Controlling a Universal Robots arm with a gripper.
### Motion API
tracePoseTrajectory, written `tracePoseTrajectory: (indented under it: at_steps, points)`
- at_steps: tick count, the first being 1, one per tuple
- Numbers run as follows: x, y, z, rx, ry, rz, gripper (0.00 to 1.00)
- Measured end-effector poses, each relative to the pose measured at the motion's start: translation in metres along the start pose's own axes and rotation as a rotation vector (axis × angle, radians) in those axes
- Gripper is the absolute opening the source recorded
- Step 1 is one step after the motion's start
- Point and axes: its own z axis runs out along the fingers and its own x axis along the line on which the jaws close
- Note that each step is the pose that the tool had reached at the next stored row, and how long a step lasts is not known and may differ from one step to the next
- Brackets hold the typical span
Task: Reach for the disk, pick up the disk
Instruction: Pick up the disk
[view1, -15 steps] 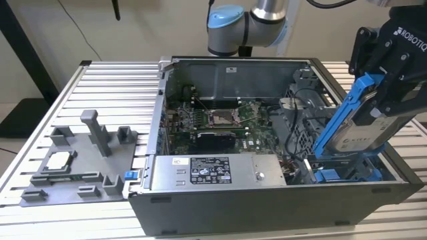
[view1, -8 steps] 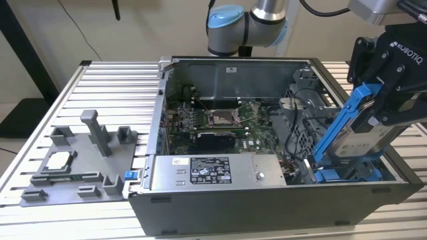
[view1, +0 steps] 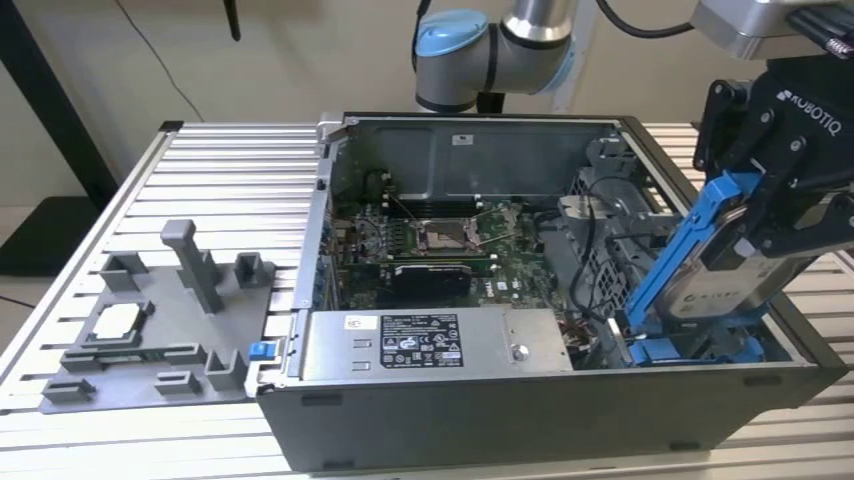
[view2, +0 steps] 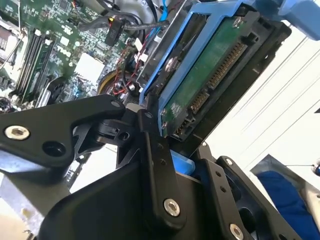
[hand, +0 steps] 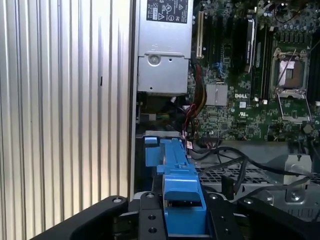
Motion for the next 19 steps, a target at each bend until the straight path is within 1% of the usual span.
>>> tracePoseTrajectory:
  at_steps: [4, 8, 10, 13, 19]
  points:
    - [0.0029, 0.0001, 0.0001, -0.0006, 0.0046, 0.016, 0.0]
    - [0.0043, 0.0001, 0.0011, -0.0037, 0.0056, 0.029, 0.0]
    - [0.0043, 0.0, 0.0013, -0.0075, 0.006, 0.029, 0.0]
    - [0.0044, 0.0001, 0.0016, -0.0157, 0.0058, 0.033, 0.0]
    - [0.0045, 0.0, 0.0018, -0.016, 0.0059, 0.035, 0.0]
